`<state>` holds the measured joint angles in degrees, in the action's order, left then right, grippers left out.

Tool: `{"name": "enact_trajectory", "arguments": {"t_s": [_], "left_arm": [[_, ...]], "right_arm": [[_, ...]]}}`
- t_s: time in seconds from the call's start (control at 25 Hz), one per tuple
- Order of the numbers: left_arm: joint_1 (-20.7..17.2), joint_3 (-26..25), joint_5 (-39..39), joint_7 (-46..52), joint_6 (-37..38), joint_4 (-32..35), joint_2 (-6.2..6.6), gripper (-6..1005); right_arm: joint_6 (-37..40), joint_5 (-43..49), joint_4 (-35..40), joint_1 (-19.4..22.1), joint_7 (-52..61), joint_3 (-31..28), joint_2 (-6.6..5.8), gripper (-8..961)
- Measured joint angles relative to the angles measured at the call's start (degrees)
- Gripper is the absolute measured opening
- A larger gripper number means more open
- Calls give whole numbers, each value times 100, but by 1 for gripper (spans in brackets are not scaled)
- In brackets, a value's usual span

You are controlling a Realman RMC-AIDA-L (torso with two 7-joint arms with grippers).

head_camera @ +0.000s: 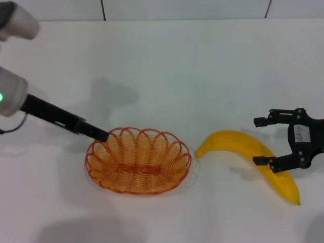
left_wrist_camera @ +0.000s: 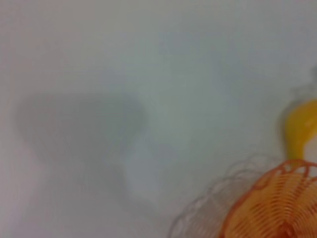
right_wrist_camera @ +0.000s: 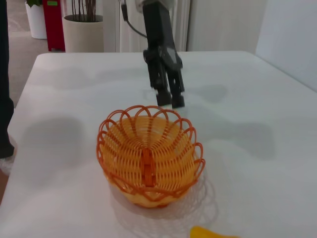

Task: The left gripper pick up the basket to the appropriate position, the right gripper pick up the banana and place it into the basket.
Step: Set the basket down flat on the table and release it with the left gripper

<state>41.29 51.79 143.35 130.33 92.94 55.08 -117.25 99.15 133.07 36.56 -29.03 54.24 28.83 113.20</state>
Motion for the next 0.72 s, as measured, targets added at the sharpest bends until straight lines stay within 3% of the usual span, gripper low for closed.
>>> {"name": "enact_trajectory", "arguments": {"t_s": [0.16,0.32,0.52,0.72], "left_arm": [[-901,460,-970,-295,161,1362,14,682],[-1669,844,-1793,-1141,108,2074,18,682],[-2112,873,-2220,-2043,-23,1947,6,681],[-2597,636,-3036,-3646,-186,1285,14,679]], "right_arm": [[3,-5,0,4,4,-2,0,878],[5,-13,0,31,5,-57,0,878],[7,-16,0,37,7,-72,-7,878],[8,-18,0,50,8,-80,-9,878]]}}
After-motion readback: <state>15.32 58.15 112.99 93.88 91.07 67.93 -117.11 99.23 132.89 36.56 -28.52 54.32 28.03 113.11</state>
